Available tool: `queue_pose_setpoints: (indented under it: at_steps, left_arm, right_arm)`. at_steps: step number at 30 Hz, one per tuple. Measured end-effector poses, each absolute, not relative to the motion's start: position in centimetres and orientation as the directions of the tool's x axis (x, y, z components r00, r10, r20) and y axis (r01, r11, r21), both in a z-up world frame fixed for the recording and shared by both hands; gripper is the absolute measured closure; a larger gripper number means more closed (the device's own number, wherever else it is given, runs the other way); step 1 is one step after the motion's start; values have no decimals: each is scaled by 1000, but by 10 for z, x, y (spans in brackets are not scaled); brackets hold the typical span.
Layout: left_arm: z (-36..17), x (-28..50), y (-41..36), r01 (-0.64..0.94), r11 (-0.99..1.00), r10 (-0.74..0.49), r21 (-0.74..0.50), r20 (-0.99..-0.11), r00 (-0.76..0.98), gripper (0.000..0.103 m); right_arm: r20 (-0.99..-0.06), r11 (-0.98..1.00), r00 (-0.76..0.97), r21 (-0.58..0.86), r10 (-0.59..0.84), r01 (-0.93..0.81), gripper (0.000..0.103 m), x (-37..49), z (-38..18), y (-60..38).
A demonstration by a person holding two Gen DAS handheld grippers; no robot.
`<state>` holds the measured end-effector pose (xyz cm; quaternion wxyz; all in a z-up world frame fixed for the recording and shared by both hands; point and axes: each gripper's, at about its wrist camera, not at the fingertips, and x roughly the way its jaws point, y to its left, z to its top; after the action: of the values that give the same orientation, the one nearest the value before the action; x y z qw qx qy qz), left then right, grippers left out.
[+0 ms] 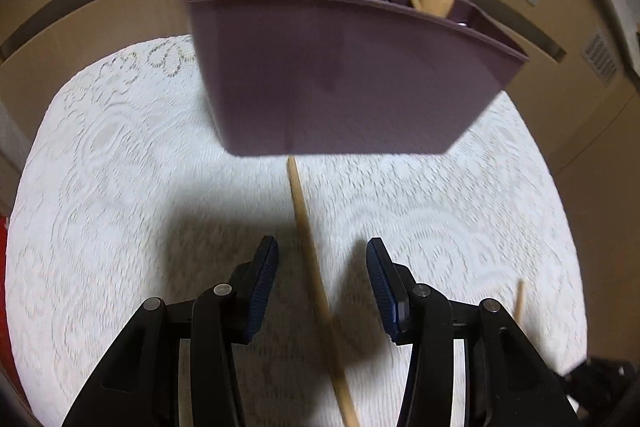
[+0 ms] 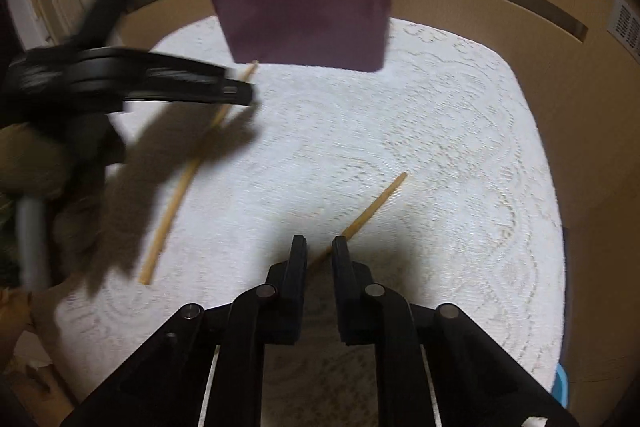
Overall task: Organize utensils
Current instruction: 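Lower the right tool onto a loose chopstick while the left tool approaches another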
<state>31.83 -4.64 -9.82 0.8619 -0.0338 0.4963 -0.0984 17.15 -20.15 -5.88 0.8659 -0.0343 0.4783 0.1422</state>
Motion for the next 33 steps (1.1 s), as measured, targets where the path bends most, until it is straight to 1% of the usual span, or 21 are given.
queue_pose_setpoints:
  at_steps: [1,2,5,7,9,11,12,17,24,25,27,29,33]
  left_arm:
    - [-98,319,-49,142,979,-197,-145,-845,498,62]
    - [-97,318,-53,158,978,-198,-136,-841,503,70]
    - [-98,306,-65,233,966,-218,-112,-837,503,81]
    - [-100,292,-71,278,957,-218,-83,-837,502,84]
    - [-101,277,-72,308,950,-216,-59,-835,506,84]
    - [-103,259,-66,329,943,-222,-54,-837,500,84]
    - [-103,253,-63,333,941,-227,-57,-838,496,84]
    - [-102,223,-41,323,943,-237,-85,-851,468,84]
    - [-104,210,-30,300,947,-246,-112,-856,455,83]
    - [-104,212,-30,294,948,-247,-118,-857,452,83]
    - [-104,217,-30,284,950,-248,-126,-860,447,83]
    - [-104,222,-30,280,952,-246,-128,-861,445,83]
    - [-105,236,-34,270,955,-236,-122,-863,447,82]
  right_arm:
    - [-835,957,504,81,218,-280,90,170,-58,-202]
    - [-833,957,507,82,220,-279,90,169,-58,-203]
    - [-833,959,509,83,216,-269,90,167,-58,-208]
    - [-836,962,506,86,211,-260,89,166,-59,-212]
    - [-844,964,491,100,214,-248,84,167,-62,-216]
    - [-849,965,483,111,217,-239,73,171,-67,-219]
    - [-850,965,478,119,221,-233,71,171,-68,-220]
    - [-854,962,463,139,236,-234,71,174,-72,-217]
    - [-864,966,469,69,182,-247,71,196,-76,-191]
    - [-864,965,469,68,184,-252,68,199,-76,-188]
    - [-863,961,465,79,199,-264,59,202,-76,-181]
    - [-858,960,470,84,206,-268,48,201,-77,-177]
    - [-848,957,482,89,218,-277,38,195,-80,-174]
